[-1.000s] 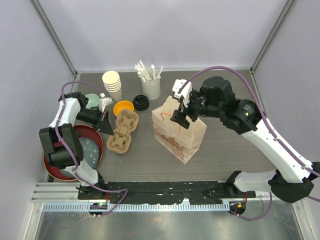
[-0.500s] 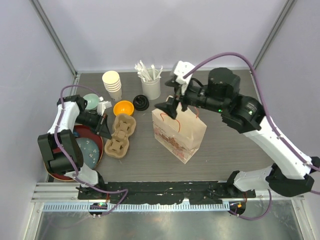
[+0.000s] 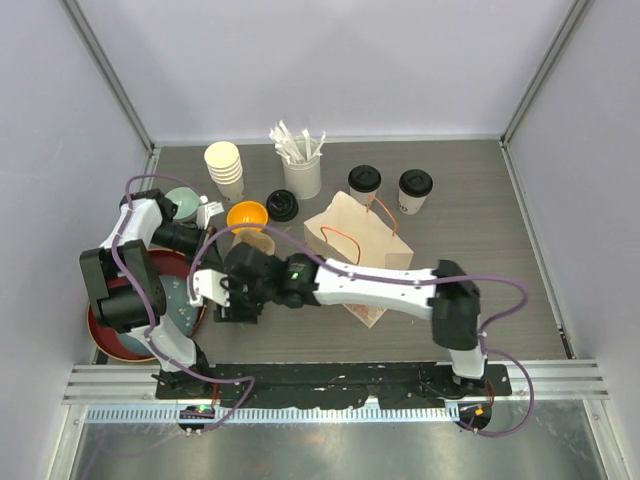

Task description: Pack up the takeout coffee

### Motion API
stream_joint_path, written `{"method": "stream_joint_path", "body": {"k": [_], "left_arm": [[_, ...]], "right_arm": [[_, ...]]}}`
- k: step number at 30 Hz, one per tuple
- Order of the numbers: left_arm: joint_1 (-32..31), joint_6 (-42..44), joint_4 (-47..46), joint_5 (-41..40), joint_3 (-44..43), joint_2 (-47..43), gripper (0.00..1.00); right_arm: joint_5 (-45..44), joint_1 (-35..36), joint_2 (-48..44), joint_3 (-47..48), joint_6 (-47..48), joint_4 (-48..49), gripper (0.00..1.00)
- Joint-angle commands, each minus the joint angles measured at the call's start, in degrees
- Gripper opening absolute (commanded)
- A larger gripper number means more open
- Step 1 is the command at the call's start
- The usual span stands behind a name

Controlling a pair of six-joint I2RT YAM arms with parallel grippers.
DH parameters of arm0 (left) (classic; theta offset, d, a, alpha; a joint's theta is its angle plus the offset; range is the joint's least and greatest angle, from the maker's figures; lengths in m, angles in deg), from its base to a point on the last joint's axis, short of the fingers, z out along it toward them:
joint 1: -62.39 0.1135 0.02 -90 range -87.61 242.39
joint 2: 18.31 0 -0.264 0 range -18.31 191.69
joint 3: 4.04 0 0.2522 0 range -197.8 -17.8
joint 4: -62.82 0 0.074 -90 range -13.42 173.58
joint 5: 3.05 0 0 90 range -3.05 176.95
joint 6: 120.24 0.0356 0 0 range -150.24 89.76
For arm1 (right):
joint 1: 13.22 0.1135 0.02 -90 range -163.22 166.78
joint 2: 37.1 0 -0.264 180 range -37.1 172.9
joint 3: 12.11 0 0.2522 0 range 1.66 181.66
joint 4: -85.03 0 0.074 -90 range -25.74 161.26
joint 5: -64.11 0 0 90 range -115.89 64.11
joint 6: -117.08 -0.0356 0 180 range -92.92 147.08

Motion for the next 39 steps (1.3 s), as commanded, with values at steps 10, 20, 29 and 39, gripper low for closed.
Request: {"method": "stream_joint_path", "body": {"k": [10, 20, 29, 39], "left_arm": [[0.46, -1.37, 10.11, 2.77, -0.14, -0.62, 0.0], [0.37, -1.98, 9.93, 2.33, -0.66, -0.18, 0.0], [0.46, -2.25, 9.75, 1.89, -1.19, 0.17, 0.0], [0.46, -2.42, 9.75, 1.89, -1.54, 0.44, 0.0]], "right_arm": [[-5.01, -0.06, 7.28, -4.61, -12.12, 19.27, 0.57], [-4.13, -1.82, 10.79, -4.35, -14.16, 22.17, 0.5], [-1.76, -3.05, 11.94, -4.43, -12.67, 21.03, 0.47], [-2.81, -3.31, 13.7, -2.86, -11.79, 19.19, 0.37]]}}
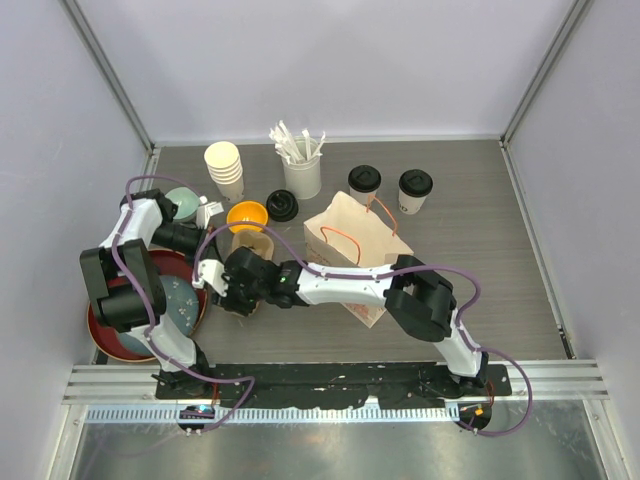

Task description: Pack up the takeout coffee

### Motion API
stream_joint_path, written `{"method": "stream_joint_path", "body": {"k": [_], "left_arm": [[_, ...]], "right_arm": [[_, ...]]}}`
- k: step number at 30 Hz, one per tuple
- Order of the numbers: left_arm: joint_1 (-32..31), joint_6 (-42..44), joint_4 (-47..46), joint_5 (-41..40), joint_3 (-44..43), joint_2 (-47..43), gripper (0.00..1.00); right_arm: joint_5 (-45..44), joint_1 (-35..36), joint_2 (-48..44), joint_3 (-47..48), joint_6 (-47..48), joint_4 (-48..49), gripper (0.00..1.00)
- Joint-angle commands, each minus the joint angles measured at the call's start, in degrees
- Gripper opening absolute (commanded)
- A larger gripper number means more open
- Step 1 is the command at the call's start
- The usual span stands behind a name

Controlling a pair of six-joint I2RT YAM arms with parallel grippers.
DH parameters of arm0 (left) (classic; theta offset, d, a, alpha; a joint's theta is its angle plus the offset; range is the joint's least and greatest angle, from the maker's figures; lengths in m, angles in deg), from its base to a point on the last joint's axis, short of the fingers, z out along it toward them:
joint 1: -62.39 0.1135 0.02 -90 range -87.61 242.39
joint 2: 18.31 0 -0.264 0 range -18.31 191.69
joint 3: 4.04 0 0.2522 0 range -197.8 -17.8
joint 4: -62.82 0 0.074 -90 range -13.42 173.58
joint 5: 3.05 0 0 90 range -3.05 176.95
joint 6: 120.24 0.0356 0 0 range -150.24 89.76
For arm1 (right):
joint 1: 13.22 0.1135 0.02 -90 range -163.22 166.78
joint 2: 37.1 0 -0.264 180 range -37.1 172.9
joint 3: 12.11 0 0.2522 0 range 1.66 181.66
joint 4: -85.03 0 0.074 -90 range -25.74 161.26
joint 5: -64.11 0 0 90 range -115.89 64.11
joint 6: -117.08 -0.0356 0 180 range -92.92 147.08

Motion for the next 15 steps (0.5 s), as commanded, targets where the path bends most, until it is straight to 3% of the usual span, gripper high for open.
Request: {"method": "stream_joint_path", "body": {"k": [1, 5, 11, 14, 15], "left_arm": [[0.46, -0.61, 9.82, 1.84, -1.63, 0.28, 0.0], [0.46, -0.61, 9.91, 1.67, -1.72, 0.64, 0.0], [0.46, -0.43, 10.08, 1.14, -1.81, 1.16, 0.0], [0.54, -1.05, 9.82, 0.18, -2.6, 1.08, 0.13], [0.72, -1.31, 9.65, -0.09, -2.86, 0.82, 0.25]], "right_arm": [[-1.08, -0.43, 0.93, 2.96, 1.09, 0.41, 0.38], [-1.52, -0.34, 1.02, 2.96, 1.27, 0.14, 0.34], [-1.44, -0.43, 0.15, 3.05, 1.36, -0.47, 0.08], [-1.17, -0.34, -1.35, 3.31, 1.0, -1.09, 0.01], [-1.09, -0.43, -1.87, 3.23, 0.83, -1.18, 0.01]]}}
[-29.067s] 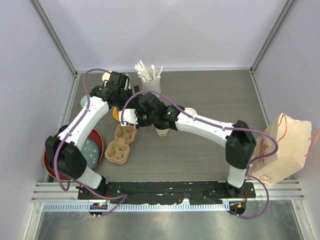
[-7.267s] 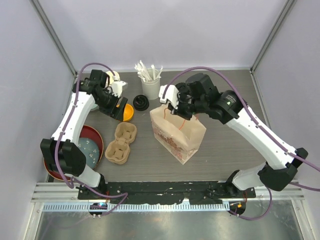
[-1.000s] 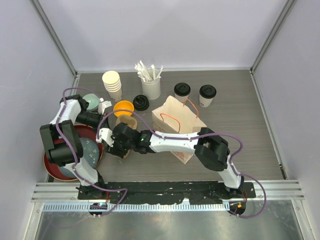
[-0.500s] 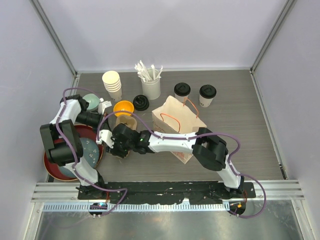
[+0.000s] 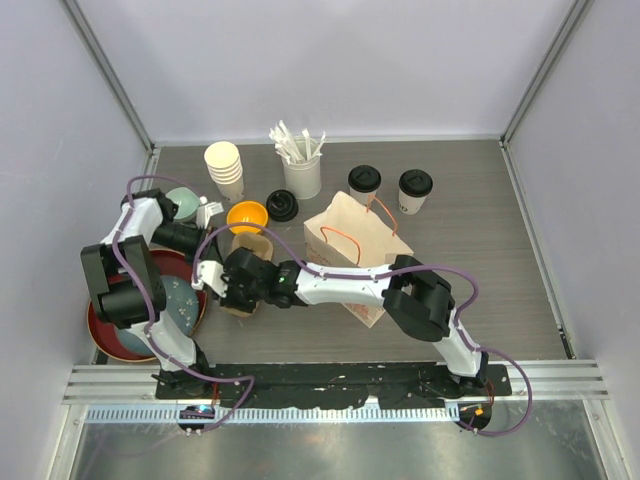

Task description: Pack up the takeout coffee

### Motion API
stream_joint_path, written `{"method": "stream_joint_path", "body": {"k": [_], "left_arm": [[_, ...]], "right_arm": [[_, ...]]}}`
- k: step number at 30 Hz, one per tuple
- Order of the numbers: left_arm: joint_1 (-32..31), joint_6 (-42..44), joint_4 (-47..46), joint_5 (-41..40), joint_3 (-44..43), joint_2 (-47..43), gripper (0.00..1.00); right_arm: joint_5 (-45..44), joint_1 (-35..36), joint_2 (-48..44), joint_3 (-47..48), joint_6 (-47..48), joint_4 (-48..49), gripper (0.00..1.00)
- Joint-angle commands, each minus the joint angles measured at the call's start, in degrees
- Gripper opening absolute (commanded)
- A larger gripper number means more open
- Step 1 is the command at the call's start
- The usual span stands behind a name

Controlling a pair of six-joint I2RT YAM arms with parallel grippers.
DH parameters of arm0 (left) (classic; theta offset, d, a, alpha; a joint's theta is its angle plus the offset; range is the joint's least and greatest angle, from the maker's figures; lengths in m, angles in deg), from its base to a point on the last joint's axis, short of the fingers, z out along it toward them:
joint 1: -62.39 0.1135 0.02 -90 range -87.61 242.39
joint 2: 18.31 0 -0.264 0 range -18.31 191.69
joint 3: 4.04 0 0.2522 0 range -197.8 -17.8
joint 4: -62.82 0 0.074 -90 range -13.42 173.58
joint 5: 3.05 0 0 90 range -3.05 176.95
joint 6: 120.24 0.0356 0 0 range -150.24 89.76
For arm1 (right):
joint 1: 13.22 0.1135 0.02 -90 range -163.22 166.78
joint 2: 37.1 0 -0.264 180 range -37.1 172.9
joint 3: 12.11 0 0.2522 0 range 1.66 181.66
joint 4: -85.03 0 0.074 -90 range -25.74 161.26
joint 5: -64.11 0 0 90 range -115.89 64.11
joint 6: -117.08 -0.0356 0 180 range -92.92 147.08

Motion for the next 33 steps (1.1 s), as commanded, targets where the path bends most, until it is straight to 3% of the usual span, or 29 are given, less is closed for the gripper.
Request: {"method": "stream_joint_path", "body": {"k": [1, 3, 12, 25, 33], "left_arm": [[0.7, -1.86, 10.5, 0.35, -3.4, -0.98, 0.31], [0.96, -3.0, 9.53, -0.96, -4.29, -1.85, 0.44], [3.68, -4.76, 11.28, -0.8, -10.35, -4.23, 0.65], [5.88, -5.03, 8.47, -5.01, -8.16, -6.26, 0.65], [5.88, -5.11, 6.29, -9.13, -5.97, -5.73, 0.63]], "right_arm": [[-0.87, -0.36, -3.8, 2.5, -0.7, -0.39, 0.01], [-1.04, -0.45, -4.51, 2.94, -1.05, -0.74, 0.01], [0.79, -2.47, -5.65, 6.46, -8.08, -2.06, 0.01], [7.04, -5.46, -10.92, 9.09, -14.24, -0.3, 0.01], [6.43, -5.46, -14.44, 8.83, -16.26, -1.18, 0.01]]}}
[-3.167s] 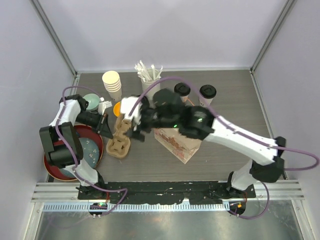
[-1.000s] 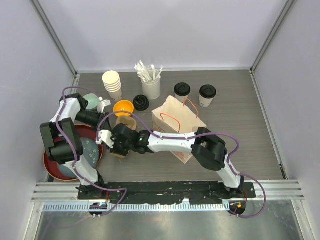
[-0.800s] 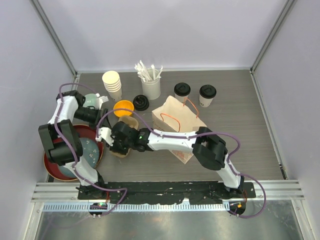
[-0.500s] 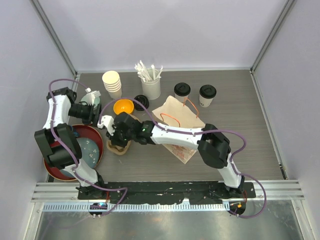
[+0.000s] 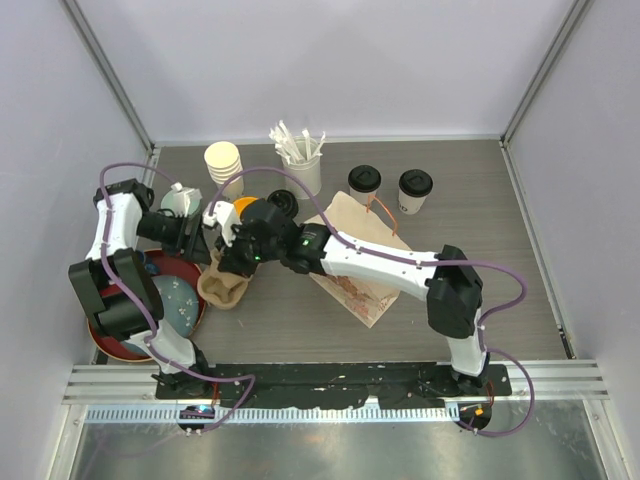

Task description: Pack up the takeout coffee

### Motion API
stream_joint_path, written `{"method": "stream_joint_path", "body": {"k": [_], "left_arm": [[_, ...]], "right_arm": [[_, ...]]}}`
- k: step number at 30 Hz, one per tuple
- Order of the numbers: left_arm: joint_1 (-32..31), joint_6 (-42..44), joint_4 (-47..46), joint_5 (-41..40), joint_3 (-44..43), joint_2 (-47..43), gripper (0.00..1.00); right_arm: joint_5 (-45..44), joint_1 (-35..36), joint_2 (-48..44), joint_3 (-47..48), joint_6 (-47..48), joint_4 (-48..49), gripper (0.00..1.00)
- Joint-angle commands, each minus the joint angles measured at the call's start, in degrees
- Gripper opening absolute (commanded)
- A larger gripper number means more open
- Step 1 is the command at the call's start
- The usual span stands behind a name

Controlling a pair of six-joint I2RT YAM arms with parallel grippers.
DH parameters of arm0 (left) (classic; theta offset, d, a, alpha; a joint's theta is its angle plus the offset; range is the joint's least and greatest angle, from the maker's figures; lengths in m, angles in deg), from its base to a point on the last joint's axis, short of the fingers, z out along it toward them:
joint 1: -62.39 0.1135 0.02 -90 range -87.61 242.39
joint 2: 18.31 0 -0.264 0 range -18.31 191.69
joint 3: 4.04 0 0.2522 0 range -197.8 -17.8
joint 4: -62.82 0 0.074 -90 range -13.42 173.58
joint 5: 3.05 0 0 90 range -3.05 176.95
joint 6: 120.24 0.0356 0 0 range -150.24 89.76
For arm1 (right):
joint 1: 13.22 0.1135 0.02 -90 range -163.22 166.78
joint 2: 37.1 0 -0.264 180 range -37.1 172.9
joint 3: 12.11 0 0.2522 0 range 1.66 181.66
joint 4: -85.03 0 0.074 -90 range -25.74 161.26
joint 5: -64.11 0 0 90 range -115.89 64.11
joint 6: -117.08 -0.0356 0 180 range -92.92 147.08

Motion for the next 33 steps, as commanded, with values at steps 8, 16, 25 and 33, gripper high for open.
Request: {"method": "stream_joint_path", "body": {"k": [8, 16, 25, 33], "left_arm": [[0.29, 2.88, 6.1, -1.67, 5.05, 0.4, 0.63], [0.29, 4.64, 4.53, -0.87, 9.18, 3.39, 0.12], [-1.03, 3.59, 0.75, -4.91, 12.7, 4.36, 0.0], [-1.03, 2.62, -0.31, -5.09, 11.56, 5.33, 0.41]], "right_arm": [[2.37, 0.0, -5.26, 3.39, -3.64, 1.22, 0.01], [5.27, -2.11, -4.99, 0.84, -6.02, 5.61, 0.01], [3.96, -2.11, -8.42, 2.25, 1.1, 4.74, 0.01], [0.69, -2.19, -12.9, 3.39, 11.18, -3.24, 0.01]]}}
